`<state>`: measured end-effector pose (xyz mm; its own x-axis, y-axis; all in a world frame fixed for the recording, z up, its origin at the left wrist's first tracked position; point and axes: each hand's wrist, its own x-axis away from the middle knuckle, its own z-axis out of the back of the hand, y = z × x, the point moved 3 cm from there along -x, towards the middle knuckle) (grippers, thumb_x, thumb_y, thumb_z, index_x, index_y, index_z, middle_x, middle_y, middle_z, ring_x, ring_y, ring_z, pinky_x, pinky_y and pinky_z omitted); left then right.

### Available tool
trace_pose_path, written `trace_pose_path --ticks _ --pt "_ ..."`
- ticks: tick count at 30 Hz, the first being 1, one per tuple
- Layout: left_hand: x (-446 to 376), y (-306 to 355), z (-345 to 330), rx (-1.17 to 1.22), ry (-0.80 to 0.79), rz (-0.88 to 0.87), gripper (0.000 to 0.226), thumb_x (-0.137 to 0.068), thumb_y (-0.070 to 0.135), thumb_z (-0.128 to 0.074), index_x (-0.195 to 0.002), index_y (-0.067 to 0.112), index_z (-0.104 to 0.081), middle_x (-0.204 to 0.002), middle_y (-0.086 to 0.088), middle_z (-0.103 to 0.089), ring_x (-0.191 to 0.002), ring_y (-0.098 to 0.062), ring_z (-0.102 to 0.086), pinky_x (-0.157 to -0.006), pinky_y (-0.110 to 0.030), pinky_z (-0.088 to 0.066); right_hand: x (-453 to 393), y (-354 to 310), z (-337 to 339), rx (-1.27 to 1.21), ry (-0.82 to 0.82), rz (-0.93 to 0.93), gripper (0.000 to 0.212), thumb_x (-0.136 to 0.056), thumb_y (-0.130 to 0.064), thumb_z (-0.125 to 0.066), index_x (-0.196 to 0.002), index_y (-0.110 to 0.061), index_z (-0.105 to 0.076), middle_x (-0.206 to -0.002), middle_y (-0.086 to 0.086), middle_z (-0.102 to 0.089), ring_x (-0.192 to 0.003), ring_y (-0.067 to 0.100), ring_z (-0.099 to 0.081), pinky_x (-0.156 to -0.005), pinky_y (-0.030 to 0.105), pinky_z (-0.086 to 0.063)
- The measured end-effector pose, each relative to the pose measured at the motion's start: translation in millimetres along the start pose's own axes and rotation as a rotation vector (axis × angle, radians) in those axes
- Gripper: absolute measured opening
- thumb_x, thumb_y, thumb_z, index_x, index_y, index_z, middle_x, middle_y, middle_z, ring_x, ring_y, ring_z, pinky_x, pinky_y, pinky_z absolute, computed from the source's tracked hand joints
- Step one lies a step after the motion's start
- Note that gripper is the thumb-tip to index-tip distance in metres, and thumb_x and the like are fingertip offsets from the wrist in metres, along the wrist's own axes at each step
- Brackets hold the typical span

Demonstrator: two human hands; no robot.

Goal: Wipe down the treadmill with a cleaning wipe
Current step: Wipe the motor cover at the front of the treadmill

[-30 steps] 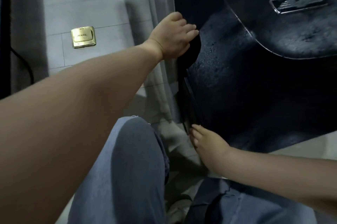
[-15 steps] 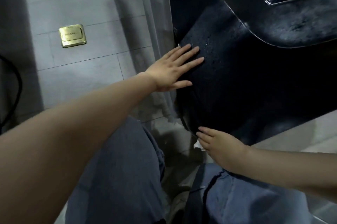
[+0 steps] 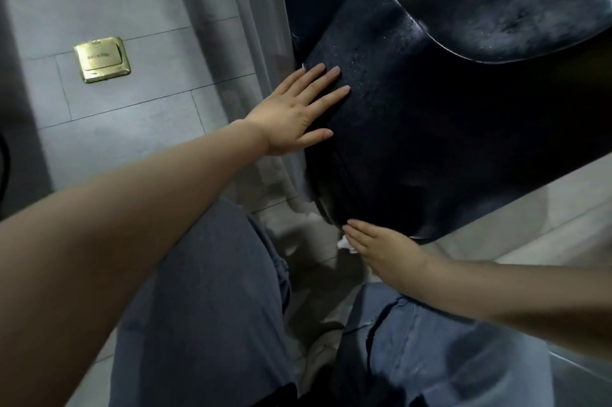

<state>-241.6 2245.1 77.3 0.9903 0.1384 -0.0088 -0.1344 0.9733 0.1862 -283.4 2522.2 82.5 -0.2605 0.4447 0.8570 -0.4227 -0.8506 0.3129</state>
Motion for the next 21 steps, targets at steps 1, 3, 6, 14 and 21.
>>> trace_pose_path --ticks 1,3,6,14,21 --pt "1 3 2 -0.01 -0.006 0.005 0.076 -0.097 0.065 -0.02 -0.159 0.025 -0.002 -0.166 -0.01 0.0 -0.153 -0.031 0.003 -0.124 -0.046 0.001 8 -3 -5 0.015 0.008 0.02 0.062 -0.103 -0.038 -0.027 -0.153 -0.004 -0.013 -0.162 0.018 0.001 -0.149 0.036 0.007 -0.115 0.053 0.014" --pt "1 11 6 -0.039 -0.015 -0.016 0.077 -0.098 0.064 -0.02 -0.159 0.021 -0.004 -0.166 -0.01 -0.002 -0.153 -0.031 0.001 -0.124 -0.046 0.001 10 -5 -10 0.01 0.022 0.008 0.061 -0.103 -0.036 -0.027 -0.153 -0.003 -0.013 -0.162 0.018 0.002 -0.149 0.036 0.008 -0.112 0.053 0.018" --pt "-8 23 13 -0.058 -0.024 -0.096 0.073 -0.1 0.059 -0.022 -0.159 0.019 -0.008 -0.166 -0.008 -0.006 -0.153 -0.028 -0.003 -0.124 -0.043 0.0 -22 1 0 -0.005 -0.002 -0.098 0.064 -0.103 -0.04 -0.027 -0.153 -0.003 -0.012 -0.161 0.021 -0.002 -0.148 0.041 0.002 -0.114 0.057 0.013" --pt "-42 82 29 -0.067 0.034 -0.329 0.06 -0.104 0.046 -0.03 -0.157 0.019 -0.021 -0.164 -0.008 -0.018 -0.152 -0.028 -0.013 -0.124 -0.045 -0.007 -82 -20 -1 -0.06 -0.04 -0.163 0.081 -0.091 -0.046 -0.054 -0.154 -0.011 -0.018 -0.16 0.024 -0.01 -0.144 0.052 -0.006 -0.106 0.075 0.0" --pt "-83 145 37 -0.101 0.028 -0.446 0.062 -0.102 0.047 -0.031 -0.157 0.019 -0.024 -0.164 -0.006 -0.02 -0.152 -0.026 -0.015 -0.124 -0.043 -0.008 -19 -56 -69 -0.152 0.337 -0.122 0.026 -0.077 -0.022 -0.076 -0.102 -0.013 -0.077 -0.119 0.006 -0.069 -0.138 0.034 -0.04 -0.117 0.054 0.013"
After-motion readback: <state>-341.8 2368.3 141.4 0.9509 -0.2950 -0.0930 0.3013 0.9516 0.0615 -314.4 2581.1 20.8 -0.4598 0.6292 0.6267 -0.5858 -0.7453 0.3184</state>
